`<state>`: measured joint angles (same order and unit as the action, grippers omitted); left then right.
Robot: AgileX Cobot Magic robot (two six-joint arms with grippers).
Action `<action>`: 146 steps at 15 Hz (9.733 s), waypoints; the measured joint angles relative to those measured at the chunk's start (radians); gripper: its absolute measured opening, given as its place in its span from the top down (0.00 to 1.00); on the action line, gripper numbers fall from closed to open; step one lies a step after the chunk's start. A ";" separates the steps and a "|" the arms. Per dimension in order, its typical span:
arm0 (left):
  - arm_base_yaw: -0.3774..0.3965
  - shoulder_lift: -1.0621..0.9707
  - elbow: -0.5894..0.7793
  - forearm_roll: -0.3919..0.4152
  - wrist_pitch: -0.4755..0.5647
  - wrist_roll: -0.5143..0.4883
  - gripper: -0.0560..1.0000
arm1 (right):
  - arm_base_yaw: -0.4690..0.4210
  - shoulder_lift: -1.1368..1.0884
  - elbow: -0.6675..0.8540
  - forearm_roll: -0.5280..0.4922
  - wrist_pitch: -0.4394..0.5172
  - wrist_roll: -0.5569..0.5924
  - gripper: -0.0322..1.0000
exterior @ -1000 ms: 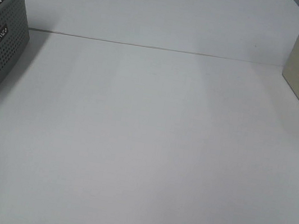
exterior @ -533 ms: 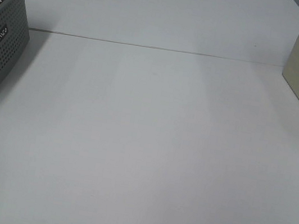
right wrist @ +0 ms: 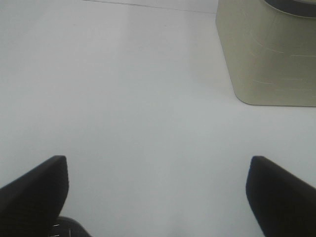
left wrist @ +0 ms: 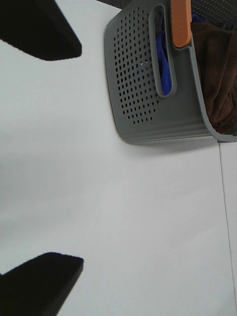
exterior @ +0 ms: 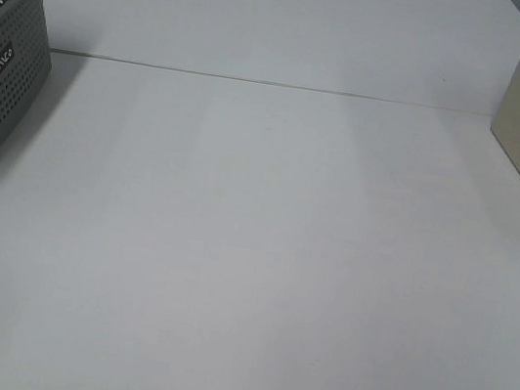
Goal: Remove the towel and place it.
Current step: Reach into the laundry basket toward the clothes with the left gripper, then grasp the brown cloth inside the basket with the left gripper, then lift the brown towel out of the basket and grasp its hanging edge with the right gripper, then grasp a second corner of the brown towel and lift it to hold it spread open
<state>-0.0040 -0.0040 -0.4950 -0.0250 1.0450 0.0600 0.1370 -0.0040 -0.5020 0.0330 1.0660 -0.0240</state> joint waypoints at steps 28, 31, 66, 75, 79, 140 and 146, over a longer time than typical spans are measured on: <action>0.057 0.516 -0.329 0.055 0.167 0.585 0.01 | 0.000 0.000 0.000 0.000 0.000 0.000 0.07; 0.047 0.833 -0.572 0.224 0.173 0.700 0.01 | 0.000 0.000 0.000 0.000 0.000 0.000 0.07; 0.251 2.247 -1.529 0.193 0.167 0.935 0.78 | 0.000 0.000 0.000 0.000 0.000 0.000 0.07; 0.226 2.064 -1.529 0.175 0.170 0.845 0.95 | 0.000 0.000 0.000 0.000 0.000 0.000 0.07; 0.151 1.901 -1.529 0.121 0.171 0.814 0.95 | 0.000 0.000 0.000 0.000 0.000 0.000 0.07; -0.824 1.581 -1.530 0.411 -0.098 0.563 0.95 | 0.153 1.466 -1.134 0.423 0.128 -0.420 0.96; -0.594 1.660 -1.530 0.222 -0.384 0.667 0.95 | 0.153 1.689 -1.673 0.107 0.123 -0.356 0.96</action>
<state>-0.5980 1.6560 -2.0250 0.1970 0.6610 0.7270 0.2900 1.6850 -2.1750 0.1400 1.1890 -0.3800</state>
